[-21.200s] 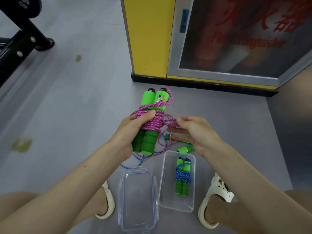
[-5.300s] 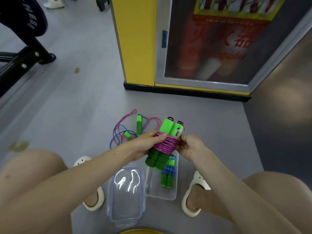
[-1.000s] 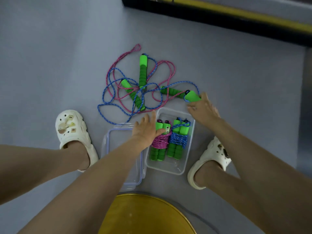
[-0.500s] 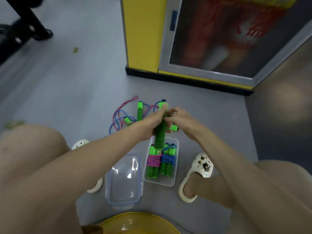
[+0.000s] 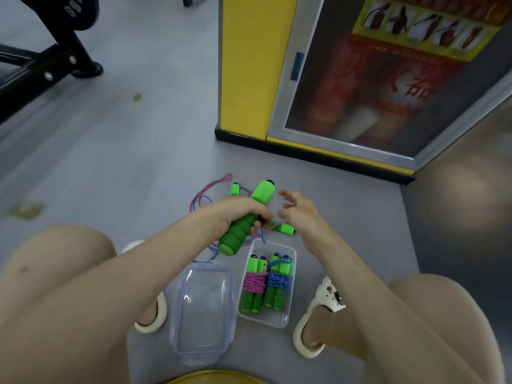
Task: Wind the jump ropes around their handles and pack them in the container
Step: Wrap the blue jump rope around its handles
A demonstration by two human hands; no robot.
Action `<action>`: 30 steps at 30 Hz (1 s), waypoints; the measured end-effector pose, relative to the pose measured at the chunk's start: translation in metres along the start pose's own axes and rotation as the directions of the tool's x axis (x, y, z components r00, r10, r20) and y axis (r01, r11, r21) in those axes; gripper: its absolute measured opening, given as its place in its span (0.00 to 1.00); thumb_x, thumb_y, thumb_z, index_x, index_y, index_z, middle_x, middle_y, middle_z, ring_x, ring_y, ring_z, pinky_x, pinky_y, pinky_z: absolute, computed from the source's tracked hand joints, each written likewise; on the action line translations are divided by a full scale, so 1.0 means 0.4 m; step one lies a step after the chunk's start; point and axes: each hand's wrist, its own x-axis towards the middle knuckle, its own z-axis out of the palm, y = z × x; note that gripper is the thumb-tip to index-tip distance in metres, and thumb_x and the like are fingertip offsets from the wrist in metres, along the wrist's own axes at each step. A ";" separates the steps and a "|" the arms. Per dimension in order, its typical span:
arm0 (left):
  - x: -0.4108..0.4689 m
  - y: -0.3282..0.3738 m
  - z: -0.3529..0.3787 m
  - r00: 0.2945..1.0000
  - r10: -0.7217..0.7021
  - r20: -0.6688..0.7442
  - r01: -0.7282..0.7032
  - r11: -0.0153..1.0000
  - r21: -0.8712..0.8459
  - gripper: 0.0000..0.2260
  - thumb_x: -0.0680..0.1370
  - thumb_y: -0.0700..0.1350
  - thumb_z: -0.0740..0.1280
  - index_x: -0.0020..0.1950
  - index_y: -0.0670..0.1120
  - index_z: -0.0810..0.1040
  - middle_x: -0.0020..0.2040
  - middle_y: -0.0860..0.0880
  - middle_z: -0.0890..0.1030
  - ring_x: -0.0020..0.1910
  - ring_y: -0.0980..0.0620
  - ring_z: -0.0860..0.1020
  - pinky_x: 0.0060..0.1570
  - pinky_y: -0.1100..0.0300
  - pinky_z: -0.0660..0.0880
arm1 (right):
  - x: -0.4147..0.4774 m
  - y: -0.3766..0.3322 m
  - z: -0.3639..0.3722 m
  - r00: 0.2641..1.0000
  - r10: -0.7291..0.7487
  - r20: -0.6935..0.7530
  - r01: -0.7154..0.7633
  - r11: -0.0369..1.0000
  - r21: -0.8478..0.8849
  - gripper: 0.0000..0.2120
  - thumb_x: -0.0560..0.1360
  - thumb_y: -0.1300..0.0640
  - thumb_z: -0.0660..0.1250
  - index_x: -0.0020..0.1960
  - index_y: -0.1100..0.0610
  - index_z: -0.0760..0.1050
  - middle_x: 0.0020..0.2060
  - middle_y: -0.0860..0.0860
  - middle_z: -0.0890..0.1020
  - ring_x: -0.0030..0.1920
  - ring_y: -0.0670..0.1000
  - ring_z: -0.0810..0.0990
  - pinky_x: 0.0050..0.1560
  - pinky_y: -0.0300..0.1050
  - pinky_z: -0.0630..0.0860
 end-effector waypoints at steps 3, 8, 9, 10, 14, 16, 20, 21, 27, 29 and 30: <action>0.011 0.041 0.001 0.995 0.042 0.085 -0.034 0.995 -0.092 0.08 0.77 0.38 0.64 0.37 0.41 0.75 0.25 0.48 0.78 0.19 0.58 0.71 0.21 0.69 0.70 | 0.049 -0.018 0.028 0.996 0.012 0.091 -0.015 0.999 0.036 0.23 0.73 0.74 0.57 0.65 0.60 0.70 0.58 0.58 0.76 0.54 0.54 0.77 0.43 0.39 0.76; 0.012 0.094 -0.026 0.985 0.081 0.149 -0.033 0.955 -0.296 0.07 0.77 0.40 0.62 0.40 0.42 0.75 0.27 0.50 0.75 0.19 0.58 0.69 0.22 0.68 0.70 | 0.104 -0.052 0.034 0.995 -0.080 0.065 0.077 0.996 0.039 0.17 0.78 0.67 0.57 0.67 0.61 0.67 0.58 0.57 0.77 0.58 0.50 0.76 0.59 0.38 0.71; 0.014 0.098 -0.031 0.983 0.087 0.159 -0.035 0.952 -0.303 0.07 0.77 0.41 0.62 0.41 0.42 0.76 0.27 0.50 0.74 0.19 0.58 0.68 0.22 0.68 0.69 | 0.105 -0.060 0.037 0.993 -0.088 0.074 0.083 0.994 0.068 0.20 0.78 0.66 0.57 0.69 0.56 0.63 0.65 0.57 0.73 0.65 0.51 0.72 0.65 0.42 0.68; 0.013 0.101 -0.034 0.981 0.098 0.168 -0.042 0.950 -0.309 0.06 0.78 0.41 0.62 0.42 0.42 0.76 0.27 0.50 0.73 0.19 0.58 0.68 0.22 0.68 0.68 | 0.108 -0.066 0.042 0.991 -0.095 0.090 0.086 0.991 0.106 0.23 0.78 0.65 0.58 0.70 0.51 0.59 0.69 0.57 0.69 0.68 0.52 0.69 0.67 0.45 0.66; 0.013 0.081 -0.039 0.969 0.164 0.185 -0.096 0.940 -0.328 0.07 0.78 0.42 0.61 0.47 0.43 0.78 0.27 0.50 0.72 0.19 0.58 0.65 0.22 0.68 0.66 | 0.122 -0.072 0.036 0.978 -0.143 0.152 0.124 0.984 0.126 0.23 0.75 0.67 0.61 0.68 0.54 0.68 0.64 0.57 0.75 0.63 0.53 0.75 0.64 0.45 0.71; 0.006 0.062 -0.044 0.966 0.159 0.205 -0.093 0.949 -0.301 0.07 0.78 0.43 0.62 0.48 0.45 0.78 0.27 0.51 0.71 0.19 0.57 0.65 0.23 0.67 0.65 | 0.123 -0.074 0.029 0.977 -0.160 0.141 0.144 0.983 0.117 0.15 0.76 0.69 0.62 0.59 0.58 0.76 0.54 0.53 0.81 0.54 0.48 0.79 0.56 0.38 0.74; -0.009 0.031 -0.060 0.950 0.178 0.255 -0.111 0.960 -0.255 0.05 0.73 0.43 0.68 0.47 0.43 0.78 0.28 0.50 0.72 0.23 0.56 0.68 0.25 0.65 0.67 | 0.121 -0.083 0.028 0.969 -0.169 0.181 0.142 0.979 0.149 0.09 0.75 0.66 0.66 0.48 0.53 0.75 0.41 0.47 0.82 0.39 0.39 0.81 0.43 0.33 0.76; -0.012 0.023 -0.063 0.941 0.201 0.272 -0.130 0.957 -0.258 0.06 0.72 0.41 0.69 0.48 0.43 0.80 0.30 0.49 0.73 0.25 0.56 0.69 0.27 0.65 0.69 | 0.122 -0.082 0.028 0.966 -0.160 0.203 0.132 0.980 0.146 0.10 0.75 0.67 0.66 0.48 0.53 0.73 0.40 0.48 0.82 0.37 0.40 0.81 0.40 0.33 0.76; -0.014 0.016 -0.070 0.938 0.110 0.330 -0.072 0.990 -0.125 0.11 0.65 0.34 0.73 0.46 0.43 0.83 0.38 0.49 0.80 0.29 0.58 0.74 0.32 0.69 0.73 | 0.131 -0.072 0.039 0.957 -0.291 0.020 0.283 0.944 0.170 0.06 0.77 0.70 0.61 0.50 0.63 0.73 0.34 0.51 0.77 0.29 0.38 0.76 0.31 0.32 0.72; -0.010 0.019 -0.053 0.942 0.025 0.334 -0.008 0.999 -0.052 0.10 0.65 0.35 0.74 0.45 0.42 0.84 0.41 0.48 0.81 0.31 0.58 0.75 0.34 0.69 0.74 | 0.141 -0.075 0.038 0.932 -0.358 -0.057 0.363 0.924 0.122 0.07 0.76 0.72 0.61 0.52 0.66 0.75 0.35 0.49 0.77 0.29 0.34 0.74 0.32 0.27 0.69; -0.009 0.020 -0.042 0.943 0.006 0.334 0.011 0.999 -0.049 0.08 0.66 0.35 0.73 0.45 0.41 0.83 0.41 0.47 0.81 0.31 0.58 0.75 0.34 0.69 0.74 | 0.143 -0.077 0.038 0.927 -0.371 -0.063 0.376 0.920 0.109 0.08 0.76 0.73 0.61 0.51 0.66 0.75 0.35 0.48 0.77 0.29 0.33 0.74 0.33 0.26 0.69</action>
